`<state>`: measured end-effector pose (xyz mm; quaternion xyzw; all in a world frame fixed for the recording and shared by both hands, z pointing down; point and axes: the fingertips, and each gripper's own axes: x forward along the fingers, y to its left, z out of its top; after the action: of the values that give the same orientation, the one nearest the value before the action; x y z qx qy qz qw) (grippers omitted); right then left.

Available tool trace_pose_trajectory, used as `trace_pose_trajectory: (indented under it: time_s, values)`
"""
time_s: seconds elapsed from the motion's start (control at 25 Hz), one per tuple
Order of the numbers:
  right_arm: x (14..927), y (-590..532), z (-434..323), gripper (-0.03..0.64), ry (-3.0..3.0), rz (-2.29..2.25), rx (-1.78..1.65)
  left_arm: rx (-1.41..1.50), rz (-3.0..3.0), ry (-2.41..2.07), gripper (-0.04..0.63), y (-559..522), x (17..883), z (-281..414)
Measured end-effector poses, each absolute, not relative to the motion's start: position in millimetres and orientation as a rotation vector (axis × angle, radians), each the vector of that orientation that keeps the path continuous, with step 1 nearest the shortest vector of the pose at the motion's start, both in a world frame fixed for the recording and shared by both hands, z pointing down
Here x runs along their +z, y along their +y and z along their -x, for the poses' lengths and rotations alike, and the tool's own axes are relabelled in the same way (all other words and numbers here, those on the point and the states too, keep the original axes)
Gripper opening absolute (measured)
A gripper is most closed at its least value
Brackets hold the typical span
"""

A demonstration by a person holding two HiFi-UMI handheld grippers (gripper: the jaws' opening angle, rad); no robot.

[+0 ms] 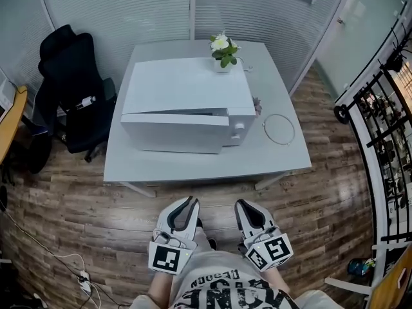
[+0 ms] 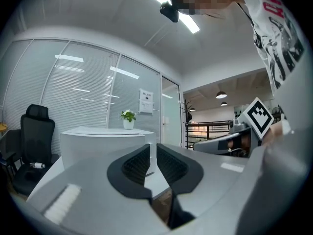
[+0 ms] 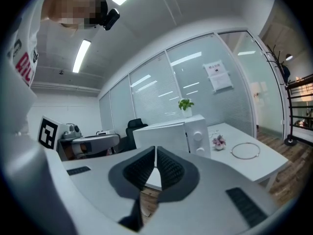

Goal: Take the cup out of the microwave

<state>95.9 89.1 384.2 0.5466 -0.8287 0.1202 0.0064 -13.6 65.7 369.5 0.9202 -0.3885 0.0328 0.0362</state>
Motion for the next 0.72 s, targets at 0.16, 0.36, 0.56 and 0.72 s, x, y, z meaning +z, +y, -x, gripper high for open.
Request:
trace_pose_trajectory:
  time_s: [0.16,0.36,0.56,0.72]
  values:
    - [374.6,56.9,-86.1,0.021,-2.598,-1.710,0.354,0.091,-2.852,-1.169,0.037,32.2,360.4,16.9]
    - [373.4,24.0,-78.2,0.021,-2.584,-1.738,0.345,0.069,-2.868,-1.153,0.037,-4.8,355.3,24.3]
    - [378.6,2.2,-74.5,0.021,-2.559,-1.772,0.356,0.075,-2.873,-1.127,0.037,-27.6,359.4,31.2]
    - [381.3,-11.0,-72.0,0.021,-2.549,-1.782,0.356,0.070,-2.866,-1.130,0.037,-37.6,361.9,37.7]
